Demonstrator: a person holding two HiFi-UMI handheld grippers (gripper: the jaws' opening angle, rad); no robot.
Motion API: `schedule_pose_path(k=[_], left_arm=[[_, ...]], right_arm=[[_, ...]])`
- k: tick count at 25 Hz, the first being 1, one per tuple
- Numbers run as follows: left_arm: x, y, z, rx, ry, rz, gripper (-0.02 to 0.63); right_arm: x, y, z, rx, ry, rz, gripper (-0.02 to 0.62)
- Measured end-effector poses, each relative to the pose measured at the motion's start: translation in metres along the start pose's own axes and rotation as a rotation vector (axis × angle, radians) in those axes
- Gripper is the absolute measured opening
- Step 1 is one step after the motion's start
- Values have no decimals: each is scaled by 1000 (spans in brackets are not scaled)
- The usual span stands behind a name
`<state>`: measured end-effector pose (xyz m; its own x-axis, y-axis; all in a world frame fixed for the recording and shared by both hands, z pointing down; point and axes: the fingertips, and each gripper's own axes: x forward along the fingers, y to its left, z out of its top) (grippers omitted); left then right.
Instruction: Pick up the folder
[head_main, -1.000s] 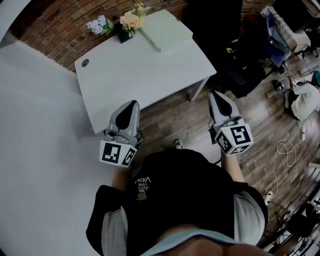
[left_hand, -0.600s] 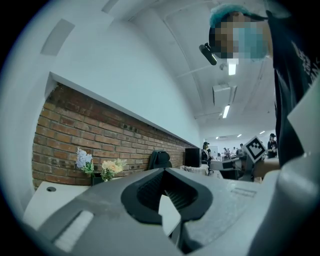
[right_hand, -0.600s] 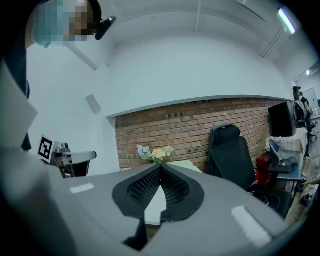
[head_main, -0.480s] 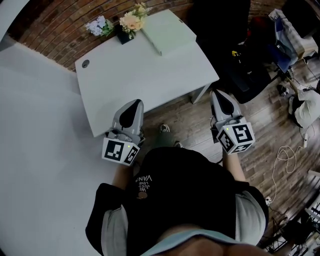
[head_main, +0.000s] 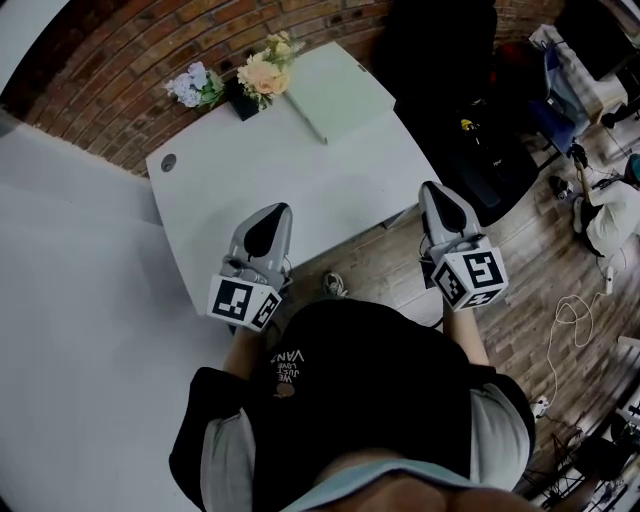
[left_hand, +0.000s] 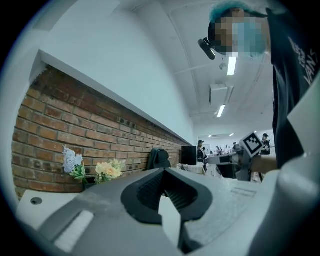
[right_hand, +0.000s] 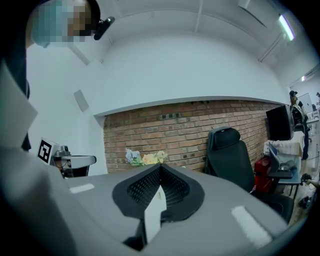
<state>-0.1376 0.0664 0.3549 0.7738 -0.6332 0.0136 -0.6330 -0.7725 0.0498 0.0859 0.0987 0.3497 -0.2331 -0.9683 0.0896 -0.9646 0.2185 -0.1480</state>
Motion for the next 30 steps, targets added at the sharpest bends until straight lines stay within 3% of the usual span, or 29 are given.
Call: schedule_pose_path(k=[16,30], left_arm=[[41,53,-14,-20,18,-105,0],[74,70,-13,-60,-3,36,0]], right_arm=[[50,-2,-9,14,16,-98,-2],[103,-46,5,-9,30,2,-2]])
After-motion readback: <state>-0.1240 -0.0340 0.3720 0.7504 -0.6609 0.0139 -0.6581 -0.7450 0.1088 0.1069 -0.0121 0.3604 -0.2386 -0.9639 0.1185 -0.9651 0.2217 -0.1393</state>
